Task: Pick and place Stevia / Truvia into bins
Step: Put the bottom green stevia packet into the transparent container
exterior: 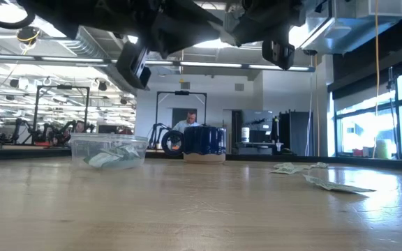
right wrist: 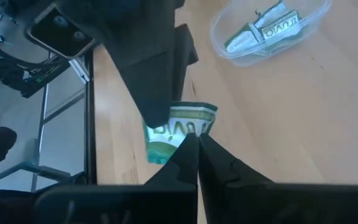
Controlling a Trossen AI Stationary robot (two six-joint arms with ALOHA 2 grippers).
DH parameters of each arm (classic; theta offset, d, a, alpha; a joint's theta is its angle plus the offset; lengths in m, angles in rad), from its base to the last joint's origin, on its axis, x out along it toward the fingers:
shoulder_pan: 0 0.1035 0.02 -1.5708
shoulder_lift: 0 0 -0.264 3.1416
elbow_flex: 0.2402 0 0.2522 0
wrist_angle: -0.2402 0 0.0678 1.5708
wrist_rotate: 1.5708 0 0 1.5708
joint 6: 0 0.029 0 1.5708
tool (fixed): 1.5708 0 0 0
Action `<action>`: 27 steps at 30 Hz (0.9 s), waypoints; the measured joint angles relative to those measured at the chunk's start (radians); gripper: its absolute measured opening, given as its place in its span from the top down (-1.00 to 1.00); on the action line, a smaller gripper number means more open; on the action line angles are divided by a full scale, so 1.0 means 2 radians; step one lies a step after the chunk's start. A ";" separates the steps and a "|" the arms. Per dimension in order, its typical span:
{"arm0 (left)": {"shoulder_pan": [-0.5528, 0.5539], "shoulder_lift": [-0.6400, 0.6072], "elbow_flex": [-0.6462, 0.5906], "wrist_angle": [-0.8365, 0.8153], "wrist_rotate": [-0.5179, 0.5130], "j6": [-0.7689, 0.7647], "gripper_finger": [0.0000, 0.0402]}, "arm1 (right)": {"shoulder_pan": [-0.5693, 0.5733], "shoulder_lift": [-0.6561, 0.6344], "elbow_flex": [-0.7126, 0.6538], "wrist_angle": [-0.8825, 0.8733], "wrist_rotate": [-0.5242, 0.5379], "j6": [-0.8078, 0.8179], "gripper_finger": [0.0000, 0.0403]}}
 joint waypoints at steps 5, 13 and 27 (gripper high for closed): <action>0.000 0.000 0.000 0.004 0.007 0.000 0.81 | 0.000 0.000 0.000 0.001 0.000 -0.001 0.99; 0.000 0.000 0.000 0.003 0.006 -0.026 0.97 | 0.000 0.000 0.000 0.003 0.000 -0.015 0.99; 0.000 0.000 0.000 -0.011 -0.008 -0.097 0.97 | -0.006 0.000 0.000 -0.013 0.000 -0.119 0.74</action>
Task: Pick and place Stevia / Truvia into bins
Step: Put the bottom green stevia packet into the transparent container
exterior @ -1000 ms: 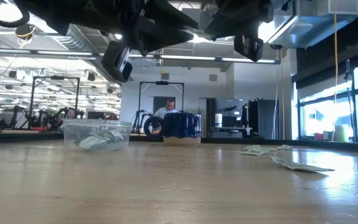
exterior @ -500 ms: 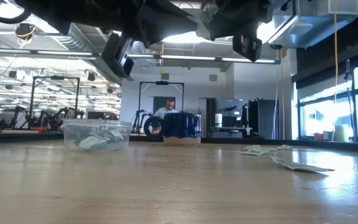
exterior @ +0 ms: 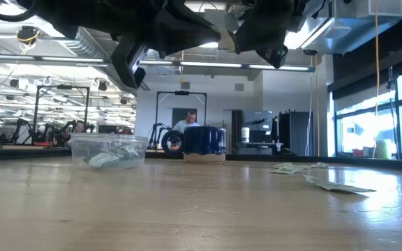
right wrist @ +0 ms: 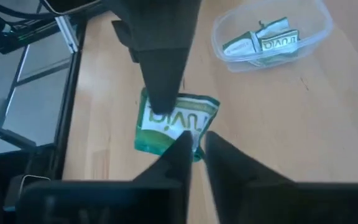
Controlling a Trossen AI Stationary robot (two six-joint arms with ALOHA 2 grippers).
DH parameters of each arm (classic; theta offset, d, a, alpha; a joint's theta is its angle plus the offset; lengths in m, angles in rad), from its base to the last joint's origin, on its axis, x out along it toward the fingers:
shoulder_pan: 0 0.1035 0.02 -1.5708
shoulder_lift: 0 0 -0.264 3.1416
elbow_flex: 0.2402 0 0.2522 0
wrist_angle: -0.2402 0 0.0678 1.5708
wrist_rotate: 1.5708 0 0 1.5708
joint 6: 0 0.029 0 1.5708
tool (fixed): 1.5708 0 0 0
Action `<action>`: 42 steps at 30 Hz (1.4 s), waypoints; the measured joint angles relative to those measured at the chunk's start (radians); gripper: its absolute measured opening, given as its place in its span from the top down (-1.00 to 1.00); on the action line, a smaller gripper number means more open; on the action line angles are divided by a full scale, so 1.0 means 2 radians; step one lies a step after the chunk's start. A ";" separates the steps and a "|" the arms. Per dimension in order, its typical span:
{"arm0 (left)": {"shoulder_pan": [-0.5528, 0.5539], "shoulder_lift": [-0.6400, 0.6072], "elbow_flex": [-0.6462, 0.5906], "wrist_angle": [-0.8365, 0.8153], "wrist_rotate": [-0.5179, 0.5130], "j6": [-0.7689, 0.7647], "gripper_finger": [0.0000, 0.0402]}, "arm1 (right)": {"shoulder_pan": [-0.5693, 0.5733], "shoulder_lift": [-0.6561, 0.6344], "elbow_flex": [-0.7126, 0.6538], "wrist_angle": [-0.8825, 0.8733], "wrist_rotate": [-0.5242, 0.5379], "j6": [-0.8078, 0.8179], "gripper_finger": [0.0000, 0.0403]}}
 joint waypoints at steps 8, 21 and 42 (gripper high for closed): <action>-0.005 0.000 0.000 -0.029 -0.100 -0.127 0.98 | 0.000 -0.005 0.000 -0.058 0.000 0.004 0.18; 0.039 -0.140 0.000 -0.446 -0.100 -0.597 0.98 | 0.002 -0.002 -0.025 -0.112 0.010 0.003 0.07; 0.129 -0.117 0.000 -0.572 0.098 -0.751 0.90 | 0.014 0.000 -0.026 -0.118 0.004 0.017 0.07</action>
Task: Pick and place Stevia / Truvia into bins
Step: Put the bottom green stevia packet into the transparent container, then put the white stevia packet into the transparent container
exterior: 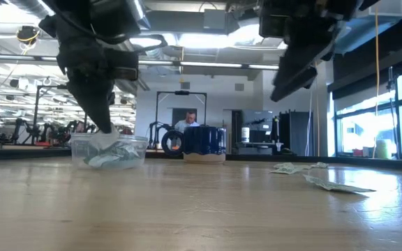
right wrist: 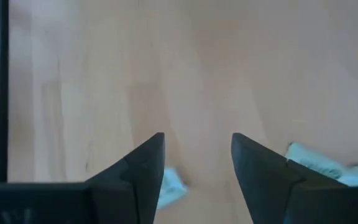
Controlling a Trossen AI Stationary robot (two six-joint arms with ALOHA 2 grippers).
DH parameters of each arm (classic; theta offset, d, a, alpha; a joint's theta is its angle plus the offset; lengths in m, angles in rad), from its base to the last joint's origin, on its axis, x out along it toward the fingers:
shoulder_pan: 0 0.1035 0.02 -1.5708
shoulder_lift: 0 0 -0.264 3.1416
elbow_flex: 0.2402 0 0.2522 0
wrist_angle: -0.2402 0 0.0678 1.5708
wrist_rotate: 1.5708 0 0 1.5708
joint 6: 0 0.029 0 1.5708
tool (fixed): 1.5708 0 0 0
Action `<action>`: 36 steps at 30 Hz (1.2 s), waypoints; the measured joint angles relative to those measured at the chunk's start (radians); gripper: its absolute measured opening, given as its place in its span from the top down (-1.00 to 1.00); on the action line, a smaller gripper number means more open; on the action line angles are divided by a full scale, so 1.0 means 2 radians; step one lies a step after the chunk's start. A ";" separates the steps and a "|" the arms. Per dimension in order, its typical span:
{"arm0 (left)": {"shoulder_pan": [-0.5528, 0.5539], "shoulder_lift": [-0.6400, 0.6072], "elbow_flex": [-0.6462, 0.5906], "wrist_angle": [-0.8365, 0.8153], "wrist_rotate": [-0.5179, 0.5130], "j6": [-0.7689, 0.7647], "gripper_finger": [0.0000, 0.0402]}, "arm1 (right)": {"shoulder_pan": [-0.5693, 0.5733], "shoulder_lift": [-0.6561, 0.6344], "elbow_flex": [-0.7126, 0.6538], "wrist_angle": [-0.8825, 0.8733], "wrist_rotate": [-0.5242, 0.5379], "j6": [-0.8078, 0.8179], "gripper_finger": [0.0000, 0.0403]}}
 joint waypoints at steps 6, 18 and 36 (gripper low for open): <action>0.002 0.001 0.000 0.014 -0.009 0.038 0.77 | 0.034 0.020 -0.018 -0.003 -0.006 -0.013 0.06; 0.016 -0.051 0.000 0.029 -0.046 0.051 0.63 | 0.053 0.088 -0.018 -0.002 0.014 -0.017 0.27; 0.015 -0.071 0.000 0.026 -0.045 0.056 0.64 | 0.053 0.126 -0.018 0.050 -0.009 -0.092 0.43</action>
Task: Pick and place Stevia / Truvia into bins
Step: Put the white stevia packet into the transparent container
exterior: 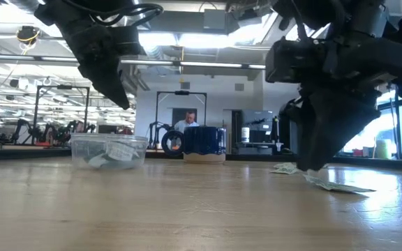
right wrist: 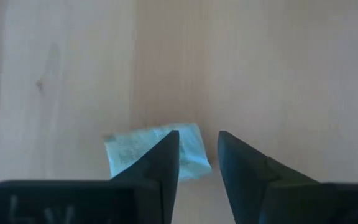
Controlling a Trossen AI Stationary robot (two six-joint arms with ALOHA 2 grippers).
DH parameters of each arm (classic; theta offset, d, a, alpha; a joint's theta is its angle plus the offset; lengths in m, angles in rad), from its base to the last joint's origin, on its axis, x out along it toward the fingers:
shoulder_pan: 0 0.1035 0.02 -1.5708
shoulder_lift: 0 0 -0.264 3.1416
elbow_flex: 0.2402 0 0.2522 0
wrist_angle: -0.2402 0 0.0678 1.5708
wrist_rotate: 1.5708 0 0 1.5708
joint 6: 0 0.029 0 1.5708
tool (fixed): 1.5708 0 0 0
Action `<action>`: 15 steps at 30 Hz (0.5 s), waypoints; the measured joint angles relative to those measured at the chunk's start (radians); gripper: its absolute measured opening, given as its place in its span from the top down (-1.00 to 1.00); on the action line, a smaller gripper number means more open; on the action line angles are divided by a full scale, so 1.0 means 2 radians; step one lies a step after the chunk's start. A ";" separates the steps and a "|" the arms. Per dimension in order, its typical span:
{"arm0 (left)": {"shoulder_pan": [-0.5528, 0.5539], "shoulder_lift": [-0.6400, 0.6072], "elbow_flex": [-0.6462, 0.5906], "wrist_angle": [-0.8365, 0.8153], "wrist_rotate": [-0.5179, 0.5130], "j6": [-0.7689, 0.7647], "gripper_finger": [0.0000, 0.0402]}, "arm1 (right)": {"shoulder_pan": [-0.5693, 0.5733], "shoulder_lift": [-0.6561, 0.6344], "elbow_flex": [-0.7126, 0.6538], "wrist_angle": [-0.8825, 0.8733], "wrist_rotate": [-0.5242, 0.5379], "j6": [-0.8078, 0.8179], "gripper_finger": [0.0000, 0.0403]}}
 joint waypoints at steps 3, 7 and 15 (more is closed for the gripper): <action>0.000 0.000 0.000 0.001 0.000 0.012 0.63 | 0.000 0.010 0.000 0.000 -0.002 0.000 0.43; 0.000 0.000 0.000 0.001 0.000 0.014 0.63 | 0.000 0.026 0.002 0.000 -0.010 0.001 0.43; 0.000 0.000 0.000 0.000 0.000 0.021 0.63 | -0.001 0.033 0.002 -0.003 -0.015 0.001 0.64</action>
